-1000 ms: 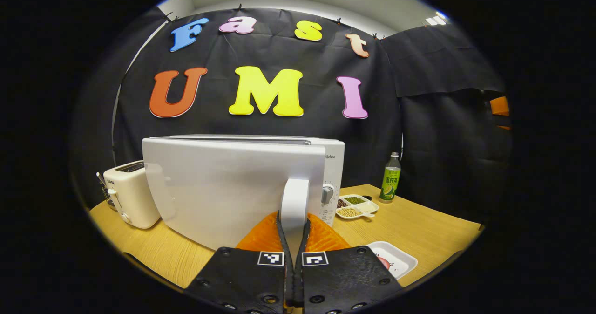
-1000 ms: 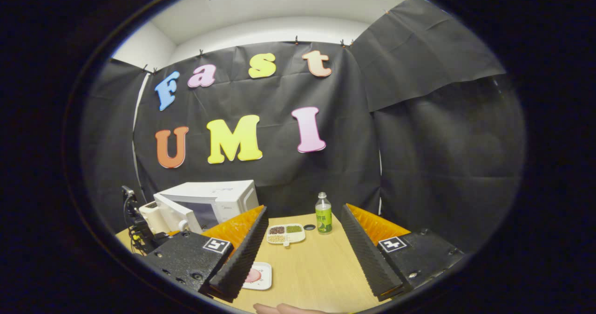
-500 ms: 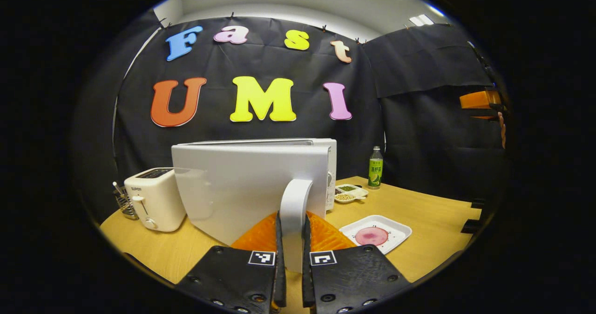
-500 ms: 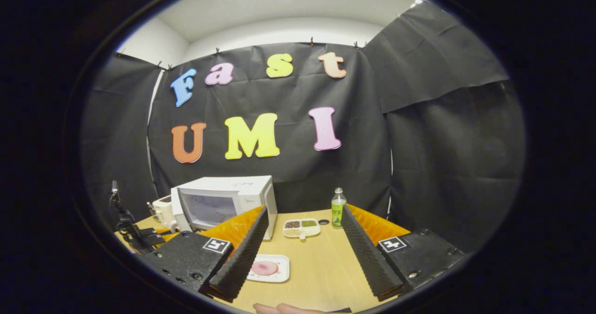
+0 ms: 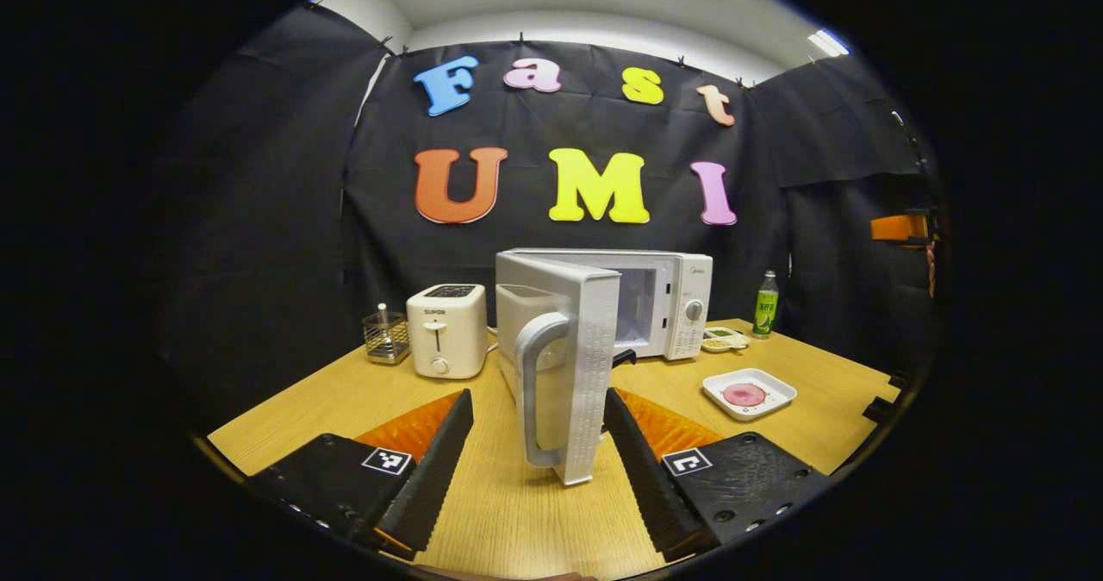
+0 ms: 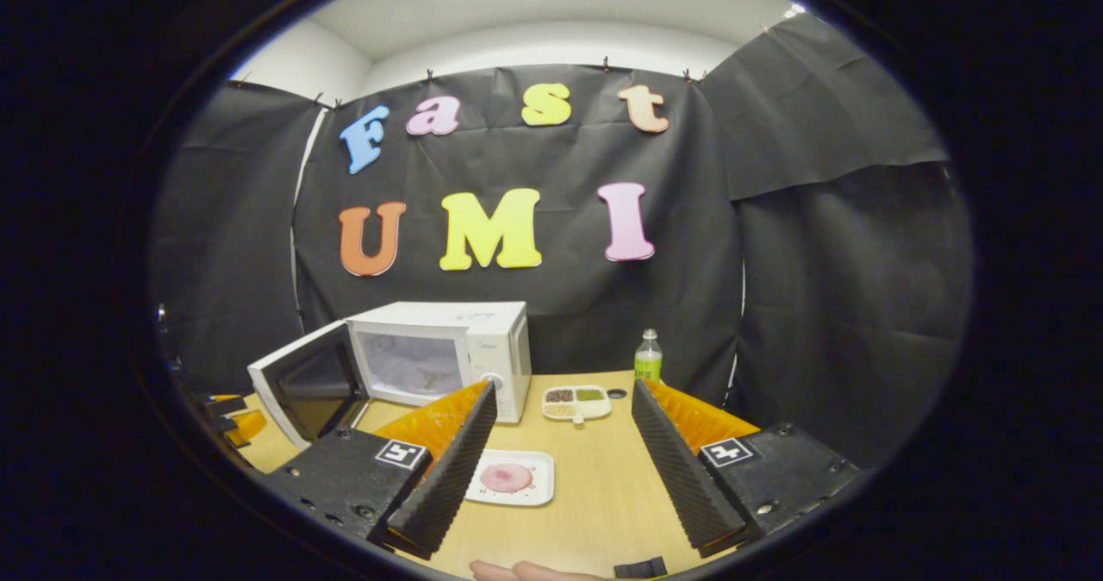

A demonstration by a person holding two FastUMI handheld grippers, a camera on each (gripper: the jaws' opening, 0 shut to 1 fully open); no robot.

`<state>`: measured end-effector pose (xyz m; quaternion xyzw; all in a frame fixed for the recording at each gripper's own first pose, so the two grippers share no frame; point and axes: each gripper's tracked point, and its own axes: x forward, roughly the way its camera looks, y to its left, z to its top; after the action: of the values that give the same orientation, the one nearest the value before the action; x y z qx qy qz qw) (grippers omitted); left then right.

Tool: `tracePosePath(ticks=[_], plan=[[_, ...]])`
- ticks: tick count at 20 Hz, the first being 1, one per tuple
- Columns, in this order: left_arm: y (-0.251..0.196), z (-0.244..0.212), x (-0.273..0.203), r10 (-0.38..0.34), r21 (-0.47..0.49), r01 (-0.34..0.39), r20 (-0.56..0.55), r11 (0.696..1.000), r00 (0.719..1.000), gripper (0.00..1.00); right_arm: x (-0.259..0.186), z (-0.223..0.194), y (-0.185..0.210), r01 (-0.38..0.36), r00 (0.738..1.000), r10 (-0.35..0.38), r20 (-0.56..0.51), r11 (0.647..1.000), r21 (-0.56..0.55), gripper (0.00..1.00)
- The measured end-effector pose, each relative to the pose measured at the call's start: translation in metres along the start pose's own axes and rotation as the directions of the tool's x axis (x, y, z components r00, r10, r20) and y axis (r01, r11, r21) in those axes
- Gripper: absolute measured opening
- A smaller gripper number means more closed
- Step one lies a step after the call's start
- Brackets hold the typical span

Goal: Open the microwave oven with the left hand, put the food in, and close the microwave oven.

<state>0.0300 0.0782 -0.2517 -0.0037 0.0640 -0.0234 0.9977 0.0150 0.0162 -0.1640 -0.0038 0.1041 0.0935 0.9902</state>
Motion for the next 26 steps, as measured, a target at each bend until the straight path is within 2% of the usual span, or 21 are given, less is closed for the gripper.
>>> tracePosePath(ticks=[2,5,6,9,12,14,16,17,21,22,23,24,26], plan=[[0.008,0.011,-0.004,0.050,-0.003,-0.050,-0.002,0.999,0.999,0.92,0.011,-0.003,0.001,0.002,1.000,-0.002,-0.026,1.000,-0.002,0.92],[0.013,0.026,-0.004,0.113,-0.077,-0.115,-0.021,0.990,0.993,0.93,0.032,-0.003,0.004,-0.018,0.998,0.016,-0.054,1.000,-0.025,0.92],[0.010,0.033,-0.004,0.121,-0.101,-0.122,-0.023,0.987,0.992,0.93,0.041,-0.007,0.005,-0.027,0.997,0.025,-0.076,0.999,-0.033,1.00],[-0.007,0.059,0.001,0.092,-0.100,-0.091,0.007,0.991,0.996,0.94,0.069,-0.024,0.002,-0.049,0.983,0.041,-0.178,0.998,-0.040,1.00],[-0.004,0.077,0.005,0.108,-0.063,-0.107,0.020,0.992,0.994,0.94,0.100,-0.049,-0.002,-0.078,0.946,0.063,-0.318,0.996,-0.033,1.00],[-0.006,0.091,0.009,0.114,-0.058,-0.112,0.026,0.992,0.993,0.94,0.121,-0.074,-0.003,-0.104,0.904,0.078,-0.421,0.994,-0.040,1.00],[-0.005,0.103,0.010,0.132,-0.056,-0.130,0.034,0.990,0.991,0.94,0.140,-0.104,0.002,-0.146,0.839,0.114,-0.532,0.989,-0.018,1.00],[-0.007,0.111,0.011,0.136,-0.055,-0.133,0.047,0.990,0.990,0.94,0.146,-0.120,0.004,-0.162,0.792,0.134,-0.595,0.987,0.006,1.00],[-0.023,0.127,0.016,0.122,-0.054,-0.118,0.073,0.992,0.990,0.94,0.173,-0.184,0.007,-0.141,0.616,0.204,-0.760,0.979,0.149,0.99],[-0.027,0.128,0.017,0.115,-0.050,-0.112,0.077,0.992,0.990,0.94,0.174,-0.200,0.009,-0.134,0.570,0.220,-0.792,0.975,0.175,0.96],[-0.034,0.126,0.020,0.100,-0.053,-0.097,0.070,0.994,0.993,0.94,0.177,-0.214,0.008,-0.115,0.525,0.220,-0.822,0.975,0.188,0.83],[-0.043,0.122,0.022,0.075,-0.058,-0.072,0.059,0.996,0.995,0.94,0.177,-0.227,0.007,-0.103,0.481,0.220,-0.849,0.975,0.195,0.81],[-0.049,0.119,0.025,0.054,-0.063,-0.051,0.050,0.997,0.997,0.94,0.174,-0.243,0.017,-0.109,0.400,0.267,-0.877,0.964,0.244,0.75]])
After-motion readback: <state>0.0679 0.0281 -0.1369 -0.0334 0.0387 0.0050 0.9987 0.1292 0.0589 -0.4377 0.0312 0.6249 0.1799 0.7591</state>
